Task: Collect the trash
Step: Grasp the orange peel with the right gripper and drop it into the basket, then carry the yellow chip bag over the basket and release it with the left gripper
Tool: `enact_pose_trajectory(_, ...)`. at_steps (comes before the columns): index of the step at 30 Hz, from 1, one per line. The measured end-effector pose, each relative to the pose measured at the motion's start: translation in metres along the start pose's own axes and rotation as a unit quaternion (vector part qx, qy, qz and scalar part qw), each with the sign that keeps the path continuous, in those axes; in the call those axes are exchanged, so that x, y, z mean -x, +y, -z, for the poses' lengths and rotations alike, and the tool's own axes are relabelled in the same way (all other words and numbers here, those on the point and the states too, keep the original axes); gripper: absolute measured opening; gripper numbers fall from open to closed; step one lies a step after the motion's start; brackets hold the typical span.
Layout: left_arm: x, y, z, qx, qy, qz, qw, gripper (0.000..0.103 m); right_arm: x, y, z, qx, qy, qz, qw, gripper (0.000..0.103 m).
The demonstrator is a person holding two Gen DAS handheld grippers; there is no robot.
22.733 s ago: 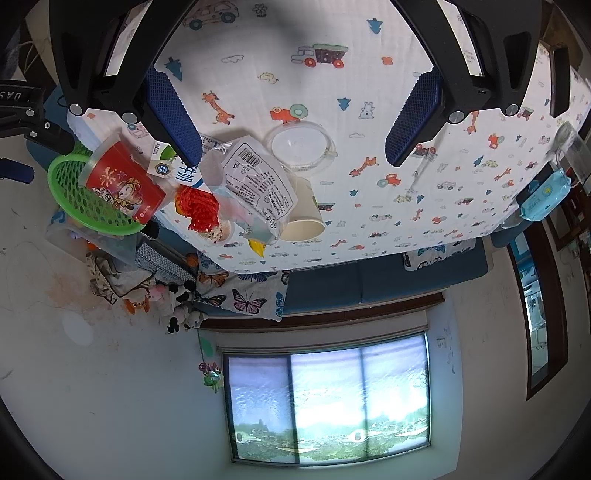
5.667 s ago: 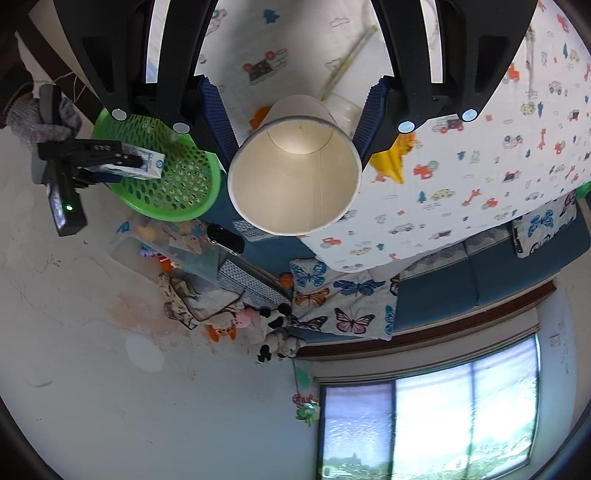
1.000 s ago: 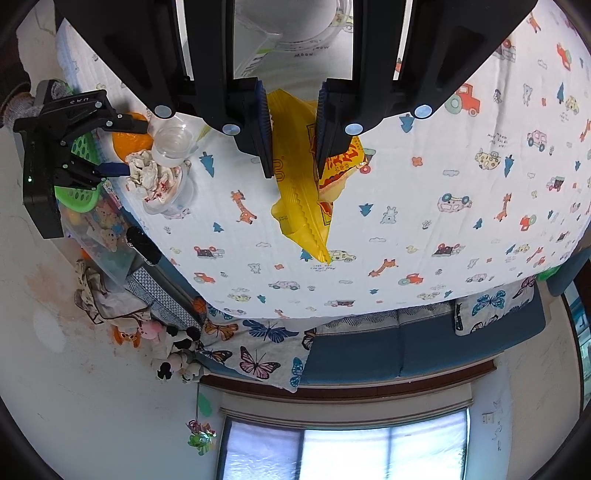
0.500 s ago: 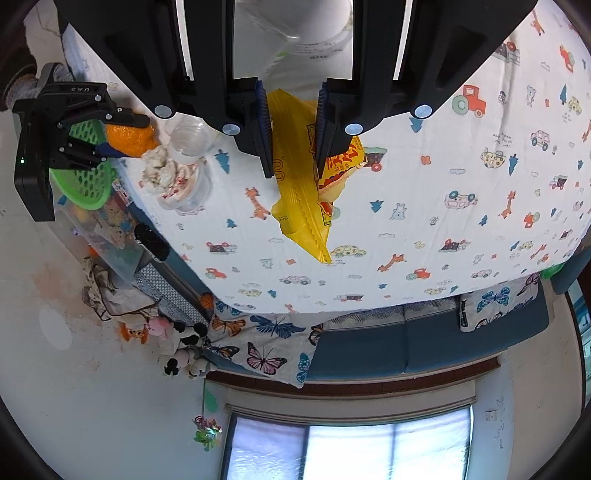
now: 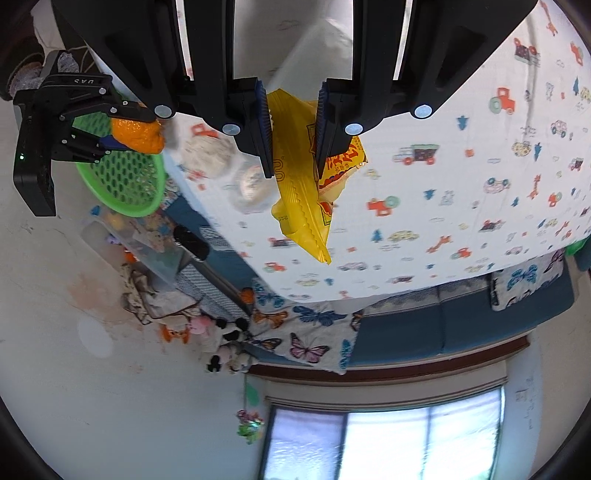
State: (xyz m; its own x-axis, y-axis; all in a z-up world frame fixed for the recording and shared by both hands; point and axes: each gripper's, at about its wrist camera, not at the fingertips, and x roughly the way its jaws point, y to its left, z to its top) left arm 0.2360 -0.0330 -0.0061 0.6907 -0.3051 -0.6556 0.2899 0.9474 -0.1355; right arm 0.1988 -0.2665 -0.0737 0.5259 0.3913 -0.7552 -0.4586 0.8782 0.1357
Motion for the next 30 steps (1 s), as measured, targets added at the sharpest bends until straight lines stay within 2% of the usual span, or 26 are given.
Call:
enact_pose_trajectory(12, -0.008, -0.07, 0.0, -0.05, 0.006, 0.052, 0.9974, 0.02, 0.033, -0.059, 0.035, -0.094, 0.015, 0.084, 0.992, 0.051)
enact_pose_trajectory(19, -0.017, -0.103, 0.0, -0.071, 0.015, 0.073, 0.9947, 0.02, 0.042, -0.087, 0.052, -0.133, 0.017, 0.106, 0.985, 0.054)
enact_pose_trajectory(21, -0.02, -0.11, 0.0, -0.075, 0.017, 0.078, 0.9939, 0.02, 0.044, -0.09, 0.054, -0.141, 0.015, 0.111, 0.984, 0.059)
enact_pose_trajectory(30, -0.035, -0.148, 0.002, -0.098, 0.034, 0.105, 0.9891, 0.02, 0.067, -0.103, 0.065, -0.163, -0.005, 0.122, 0.979, 0.067)
